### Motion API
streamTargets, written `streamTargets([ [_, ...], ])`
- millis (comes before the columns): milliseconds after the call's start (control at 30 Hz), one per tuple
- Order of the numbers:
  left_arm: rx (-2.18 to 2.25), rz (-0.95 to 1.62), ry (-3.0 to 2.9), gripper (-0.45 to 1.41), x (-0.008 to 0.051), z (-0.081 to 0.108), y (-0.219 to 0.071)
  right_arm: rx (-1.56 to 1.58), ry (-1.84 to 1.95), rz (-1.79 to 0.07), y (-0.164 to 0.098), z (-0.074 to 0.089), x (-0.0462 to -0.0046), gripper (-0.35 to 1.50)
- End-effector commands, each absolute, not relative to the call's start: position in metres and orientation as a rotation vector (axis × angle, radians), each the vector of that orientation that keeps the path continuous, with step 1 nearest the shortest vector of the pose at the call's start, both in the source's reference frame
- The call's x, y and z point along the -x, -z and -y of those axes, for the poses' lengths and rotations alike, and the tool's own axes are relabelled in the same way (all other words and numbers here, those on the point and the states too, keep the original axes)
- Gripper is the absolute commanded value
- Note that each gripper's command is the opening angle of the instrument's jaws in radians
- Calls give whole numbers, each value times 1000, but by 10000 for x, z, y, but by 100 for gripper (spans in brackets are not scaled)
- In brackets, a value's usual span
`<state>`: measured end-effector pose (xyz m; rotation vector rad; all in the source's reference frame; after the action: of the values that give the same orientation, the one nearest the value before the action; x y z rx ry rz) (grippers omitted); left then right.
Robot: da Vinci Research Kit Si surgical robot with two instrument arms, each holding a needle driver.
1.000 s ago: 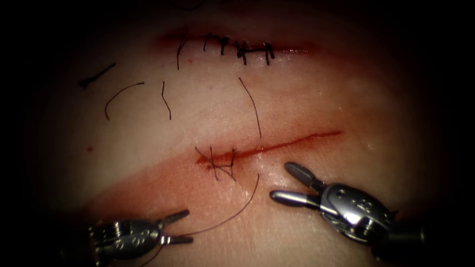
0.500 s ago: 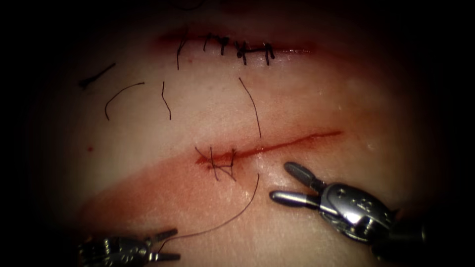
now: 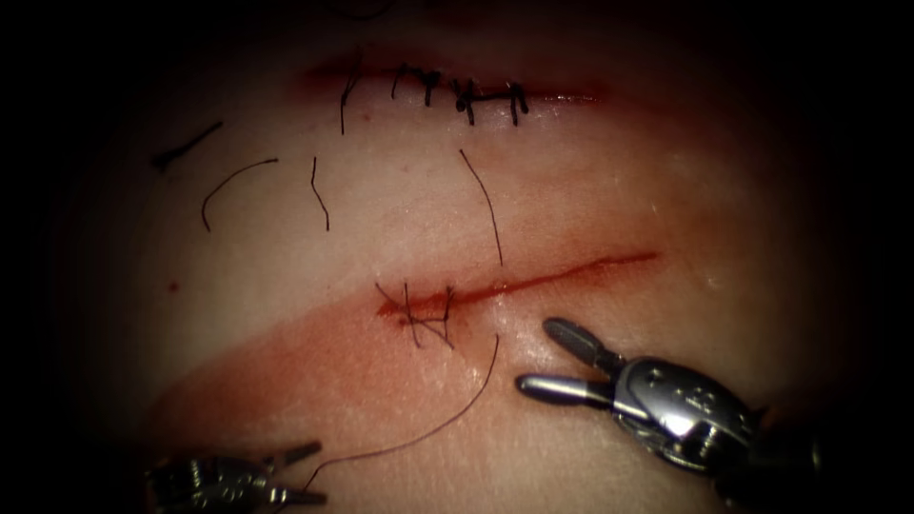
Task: Wound Closure
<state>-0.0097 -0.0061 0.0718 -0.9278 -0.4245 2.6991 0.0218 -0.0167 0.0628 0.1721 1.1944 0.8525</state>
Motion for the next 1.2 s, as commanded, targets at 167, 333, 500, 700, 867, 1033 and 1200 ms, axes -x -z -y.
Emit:
streamTargets([
  [167, 990, 443, -2675, -45, 108, 61, -733, -181, -852, -1190, -633, 175, -225, 100],
  [333, 984, 431, -2683, -45, 95, 62, -730, -176, -842, -1186, -629, 166, -220, 96],
  [500, 997, 400, -2726, -45, 100, 57, -704, -143, -800, -1177, -631, 135, -225, 96],
  [700, 1062, 351, -2752, -45, 127, 30, -655, -232, -673, -1123, -669, 109, -263, 105],
  [867, 1128, 306, -2736, -45, 144, -6, -641, -303, -547, -1099, -702, 121, -289, 86],
  [1033, 1184, 265, -2693, -45, 151, -40, -632, -360, -460, -1086, -721, 132, -298, 81],
  [1200, 1224, 242, -2647, -45, 152, -81, -628, -395, -380, -1088, -726, 130, -287, 19],
])
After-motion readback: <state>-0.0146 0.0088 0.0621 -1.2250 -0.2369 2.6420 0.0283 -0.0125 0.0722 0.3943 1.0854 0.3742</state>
